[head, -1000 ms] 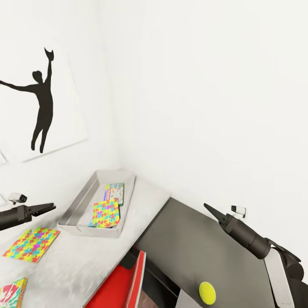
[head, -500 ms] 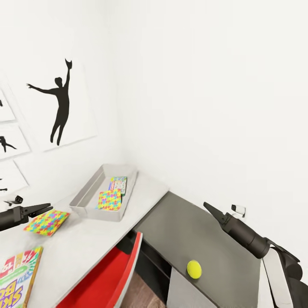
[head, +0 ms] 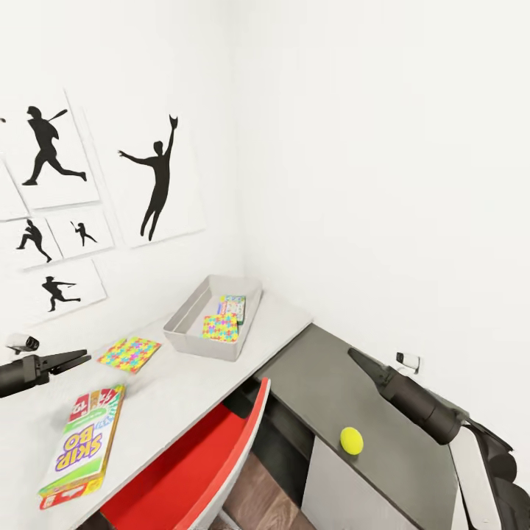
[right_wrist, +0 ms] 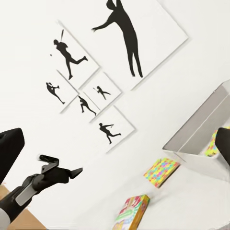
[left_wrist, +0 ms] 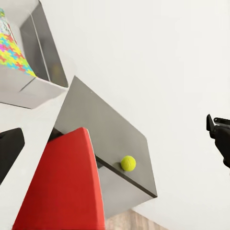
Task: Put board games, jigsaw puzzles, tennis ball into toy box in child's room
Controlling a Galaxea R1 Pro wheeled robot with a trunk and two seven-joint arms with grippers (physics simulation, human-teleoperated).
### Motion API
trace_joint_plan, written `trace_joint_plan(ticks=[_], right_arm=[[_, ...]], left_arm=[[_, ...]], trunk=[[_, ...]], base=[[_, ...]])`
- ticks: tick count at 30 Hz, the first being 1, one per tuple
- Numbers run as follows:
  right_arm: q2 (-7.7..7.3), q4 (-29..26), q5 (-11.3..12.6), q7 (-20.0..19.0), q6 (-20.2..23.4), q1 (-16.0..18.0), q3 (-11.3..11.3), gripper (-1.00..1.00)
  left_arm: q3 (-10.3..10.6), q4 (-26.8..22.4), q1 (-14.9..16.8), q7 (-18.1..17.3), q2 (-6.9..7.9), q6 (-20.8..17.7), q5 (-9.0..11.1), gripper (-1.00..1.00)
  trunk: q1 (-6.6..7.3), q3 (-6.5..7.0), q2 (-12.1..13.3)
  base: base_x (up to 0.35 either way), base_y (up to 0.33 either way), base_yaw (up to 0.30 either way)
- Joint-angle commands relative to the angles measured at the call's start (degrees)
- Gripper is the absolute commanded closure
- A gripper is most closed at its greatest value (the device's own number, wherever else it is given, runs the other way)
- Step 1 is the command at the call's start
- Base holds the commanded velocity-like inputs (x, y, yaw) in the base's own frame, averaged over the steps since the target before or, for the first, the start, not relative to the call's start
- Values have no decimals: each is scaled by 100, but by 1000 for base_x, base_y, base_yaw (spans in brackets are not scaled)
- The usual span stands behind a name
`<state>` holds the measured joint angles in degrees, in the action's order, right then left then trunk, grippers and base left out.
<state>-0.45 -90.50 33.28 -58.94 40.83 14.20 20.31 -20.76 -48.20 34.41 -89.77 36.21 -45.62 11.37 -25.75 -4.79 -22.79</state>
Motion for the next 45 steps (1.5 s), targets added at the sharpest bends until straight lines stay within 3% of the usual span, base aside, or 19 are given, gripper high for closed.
trace_joint_plan(ticks=[1, 11, 23, 38, 45], right_arm=[[2, -3, 23, 3, 35, 4, 3, -100], [23, -3, 13, 31, 37, 4, -8, -100], [33, 3, -225, 241, 39, 12, -9, -100], [33, -3, -252, 331, 48, 13, -9, -100], [17, -3, -259, 458, 41, 13, -303, -100]], left_arm=[[2, 3, 6, -23, 0, -61, -3, -100], [2, 3, 5, -23, -3, -61, -3, -100], [2, 3, 5, -23, -9, -55, -3, -100], [2, 3, 5, -23, -6, -52, -3, -100], [2, 3, 7, -23, -6, -52, -5, -100]], trunk=[[-3, -7, -13], [-3, 45, -13], [-3, 50, -13], [-3, 62, -13], [-3, 73, -13]], base=[[-57, 157, 224], [-15, 42, 210], [0, -12, 23], [-33, -17, 38], [-218, -10, 256]])
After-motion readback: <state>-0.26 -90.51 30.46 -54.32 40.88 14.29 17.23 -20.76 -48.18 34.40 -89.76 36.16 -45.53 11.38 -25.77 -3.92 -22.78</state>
